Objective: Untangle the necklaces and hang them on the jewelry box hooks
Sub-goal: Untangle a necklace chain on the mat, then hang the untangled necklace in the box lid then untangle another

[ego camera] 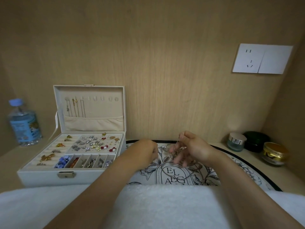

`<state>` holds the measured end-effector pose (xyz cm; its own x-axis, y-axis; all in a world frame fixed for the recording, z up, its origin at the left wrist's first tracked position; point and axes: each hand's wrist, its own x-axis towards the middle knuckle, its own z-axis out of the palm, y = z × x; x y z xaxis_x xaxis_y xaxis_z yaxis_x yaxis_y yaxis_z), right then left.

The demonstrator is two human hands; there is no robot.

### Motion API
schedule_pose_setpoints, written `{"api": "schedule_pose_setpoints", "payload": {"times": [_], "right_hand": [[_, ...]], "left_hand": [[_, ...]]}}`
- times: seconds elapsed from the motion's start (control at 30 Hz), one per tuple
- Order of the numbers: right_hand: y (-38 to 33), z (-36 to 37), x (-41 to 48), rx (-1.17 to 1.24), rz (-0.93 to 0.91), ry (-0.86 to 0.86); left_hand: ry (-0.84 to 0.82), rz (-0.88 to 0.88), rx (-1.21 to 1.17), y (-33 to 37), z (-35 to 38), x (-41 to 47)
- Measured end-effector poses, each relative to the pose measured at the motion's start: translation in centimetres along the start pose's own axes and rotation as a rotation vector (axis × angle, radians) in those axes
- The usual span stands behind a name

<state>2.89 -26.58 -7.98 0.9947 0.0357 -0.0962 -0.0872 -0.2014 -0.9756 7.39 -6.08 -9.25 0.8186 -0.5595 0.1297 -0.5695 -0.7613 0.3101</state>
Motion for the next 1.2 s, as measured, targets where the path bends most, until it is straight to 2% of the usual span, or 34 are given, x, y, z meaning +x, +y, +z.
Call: {"api": "schedule_pose_setpoints", "payload": {"times": [0.07,0.17,0.23,0.3,0.47,0.57,0.67,0.77,0.87,0.9,0.97,1.0,1.03,1.13,1.2], "right_hand": [[0.1,-0.3,0.4,-0.149,-0.043,0.146],[0.4,-1.1,1.1,-0.698,-0.116,0.372],[0.4,-0.9,0.9,-1.005,-0.11,0.348],[0.3,0.0,0.8,-1.178,-0.168,0.278],[1.1,2.9,0.9,-0.971,-0.403,-0.031],[1.5,2.8,1.1,-0.977,-0.437,-0.011],[1.9,2.4,1.2,-0.929,-0.333,0.063],[1.6,2.5,1.2,-0.529,-0.229,0.182],[0.6,3.1,1.3,0.111,-0.092,0.218],[0.3,3.2,1.1,0.228,-0.054,0.219],[0.3,2.8,0.8,0.161,-0.03,0.229],[0.3,2.5,0.7,0.056,-0.041,0.249],[0.5,2.0,0.9,-0.03,-0.059,0.276],[0.7,0.8,1.3,-0.174,-0.111,0.349],[0.7,0.1,1.4,-0.316,-0.143,0.44]], "left_hand": [[0.006,-0.005,0.04,-0.4,0.1,0.0],[0.003,-0.067,0.182,-1.5,0.1,0.0],[-0.005,-0.085,0.217,-1.8,0.0,0.0],[0.003,-0.045,0.202,-1.3,-0.3,0.0],[-0.068,0.047,0.11,-0.5,-0.3,-0.1],[-0.022,0.064,0.187,-0.5,-0.1,-0.2],[0.06,0.02,0.134,-0.3,-0.1,-0.3],[0.209,-0.069,-0.252,0.3,-0.9,-0.1],[0.308,-0.216,-0.702,1.0,-1.9,0.2],[0.334,-0.268,-0.811,0.9,-2.2,0.3],[0.363,-0.345,-0.984,0.5,-2.7,0.4],[0.379,-0.354,-0.968,0.3,-2.9,0.3],[0.394,-0.339,-0.847,0.0,-3.2,0.2],[0.381,-0.251,-0.335,-0.8,-3.3,-0.2],[0.337,-0.224,-0.122,-1.4,-3.2,-0.4]]}}
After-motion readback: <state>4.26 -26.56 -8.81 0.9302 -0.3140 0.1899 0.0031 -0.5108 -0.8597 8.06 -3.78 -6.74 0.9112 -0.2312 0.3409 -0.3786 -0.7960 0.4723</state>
